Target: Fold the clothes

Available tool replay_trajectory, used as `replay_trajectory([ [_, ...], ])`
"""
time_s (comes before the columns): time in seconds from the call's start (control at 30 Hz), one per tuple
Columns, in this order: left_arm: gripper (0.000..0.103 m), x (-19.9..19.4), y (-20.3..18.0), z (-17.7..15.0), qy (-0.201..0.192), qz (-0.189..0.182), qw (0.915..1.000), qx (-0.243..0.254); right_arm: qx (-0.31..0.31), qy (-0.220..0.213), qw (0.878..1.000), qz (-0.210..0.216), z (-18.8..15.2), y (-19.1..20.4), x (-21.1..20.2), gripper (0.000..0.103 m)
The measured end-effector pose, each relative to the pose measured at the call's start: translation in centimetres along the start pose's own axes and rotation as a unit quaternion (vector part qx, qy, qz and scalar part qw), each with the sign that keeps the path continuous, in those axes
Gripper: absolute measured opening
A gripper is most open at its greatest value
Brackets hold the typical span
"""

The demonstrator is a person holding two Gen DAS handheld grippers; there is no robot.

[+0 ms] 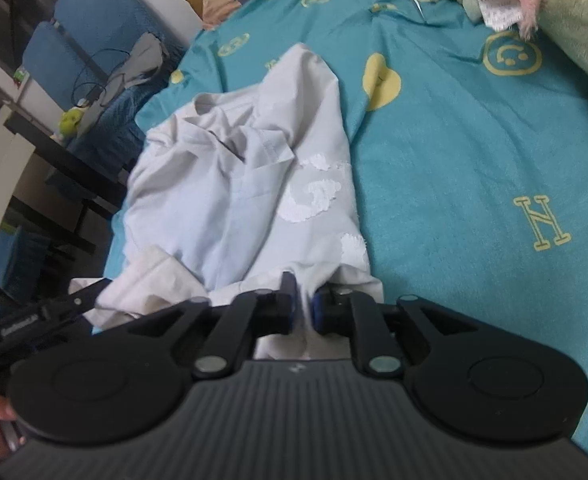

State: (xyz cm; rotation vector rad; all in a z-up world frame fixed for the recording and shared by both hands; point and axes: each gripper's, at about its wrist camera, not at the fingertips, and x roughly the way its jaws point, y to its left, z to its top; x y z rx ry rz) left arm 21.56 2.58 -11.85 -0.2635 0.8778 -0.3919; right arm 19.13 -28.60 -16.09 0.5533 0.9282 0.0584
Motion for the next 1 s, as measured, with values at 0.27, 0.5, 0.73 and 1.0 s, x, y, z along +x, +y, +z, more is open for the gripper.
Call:
replay_trajectory([
  [0.27, 0.076, -7.6, -4.4, -3.0, -0.044, 0.026, 0.9971, 0.057, -0.034, -0.055, 0.998, 0.000, -3.1, 3.1, -6.9, 0.064],
  [0.5, 0.089, -14.4, -7.6, -6.9, -0.072, 0.057, 0.9879, 0.125, -0.083, -0.090, 0.992, -0.015, -7.4, 5.2, -12.1, 0.074],
  [0.73, 0.103, -18.5, -8.6, -10.5, -0.108, 0.073, 0.9808, 0.145, -0.128, -0.125, 0.983, -0.034, -11.9, 6.6, -14.7, 0.075],
  [1.0, 0.103, -18.6, -7.5, -13.4, -0.126, 0.086, 0.9759, 0.156, -0.160, -0.150, 0.974, -0.051, -15.2, 7.2, -14.6, 0.075],
])
